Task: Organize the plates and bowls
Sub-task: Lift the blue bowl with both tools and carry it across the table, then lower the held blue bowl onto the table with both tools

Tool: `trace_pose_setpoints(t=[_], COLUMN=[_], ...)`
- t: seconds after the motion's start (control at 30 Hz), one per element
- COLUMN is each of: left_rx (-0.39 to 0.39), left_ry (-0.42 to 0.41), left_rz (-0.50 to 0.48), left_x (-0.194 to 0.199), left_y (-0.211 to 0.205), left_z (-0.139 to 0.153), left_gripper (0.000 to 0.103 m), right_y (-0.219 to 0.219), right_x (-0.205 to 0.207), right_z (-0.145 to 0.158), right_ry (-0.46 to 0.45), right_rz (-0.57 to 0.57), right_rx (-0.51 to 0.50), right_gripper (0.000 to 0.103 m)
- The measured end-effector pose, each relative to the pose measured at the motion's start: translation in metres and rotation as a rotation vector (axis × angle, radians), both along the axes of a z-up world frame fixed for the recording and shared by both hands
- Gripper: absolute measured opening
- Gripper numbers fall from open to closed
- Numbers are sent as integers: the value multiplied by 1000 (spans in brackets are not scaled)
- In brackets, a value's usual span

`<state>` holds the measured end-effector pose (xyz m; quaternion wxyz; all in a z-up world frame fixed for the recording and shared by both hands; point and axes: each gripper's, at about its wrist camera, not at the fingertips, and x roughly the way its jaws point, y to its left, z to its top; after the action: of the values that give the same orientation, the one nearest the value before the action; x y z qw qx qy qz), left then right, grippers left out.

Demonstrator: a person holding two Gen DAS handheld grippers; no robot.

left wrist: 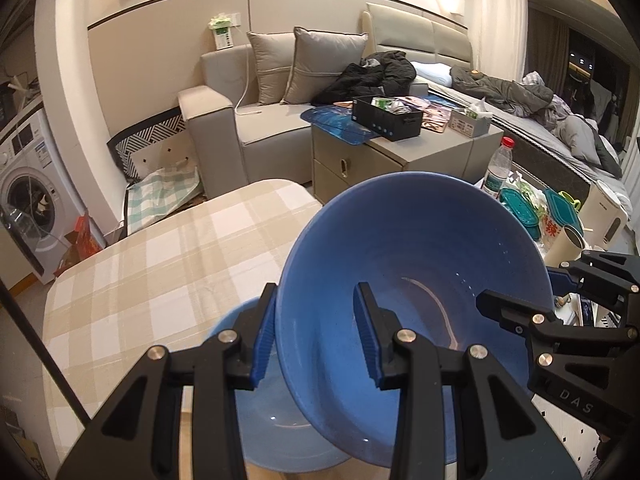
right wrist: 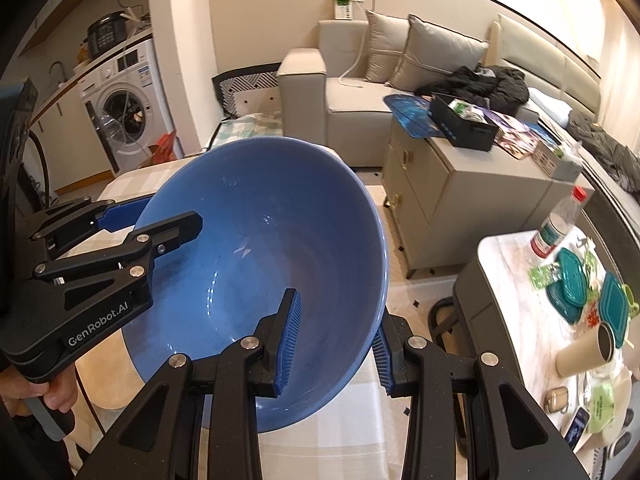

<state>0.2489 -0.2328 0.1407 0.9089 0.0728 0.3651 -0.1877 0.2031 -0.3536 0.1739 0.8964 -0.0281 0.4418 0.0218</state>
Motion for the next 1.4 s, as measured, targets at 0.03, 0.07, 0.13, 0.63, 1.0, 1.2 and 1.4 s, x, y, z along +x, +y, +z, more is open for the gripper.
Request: trace_pose_setpoints(t=[0.03,0.07,0.13,0.63,1.0,1.2,1.4], left_rx=[1,2,0,4,12,19,21], left_ry=[0,2,3,-1,18,36,58], left_rz=[7,15,31,114,140,146,152], left_x=[-1,-1,-1,-6,-6,-5,-3], left_y=[4,8,18,64,79,81,84], left_z=[-1,-2,-2,-6,-17,-26,-35], left_gripper=[36,36,36,36,36,36,36], right_y=[5,8,18,65,77,79,81], right_x=[1,2,4,15,20,28,33], right_z=[0,1,0,-4,-16,-26,-36], right_ry=[-2,-2,-1,5,28,50,69], right_rz=[8,14,30,114,143,149,154], right_rx=[1,3,3,18,22,21,22], right_gripper=[34,34,34,34,34,34,34])
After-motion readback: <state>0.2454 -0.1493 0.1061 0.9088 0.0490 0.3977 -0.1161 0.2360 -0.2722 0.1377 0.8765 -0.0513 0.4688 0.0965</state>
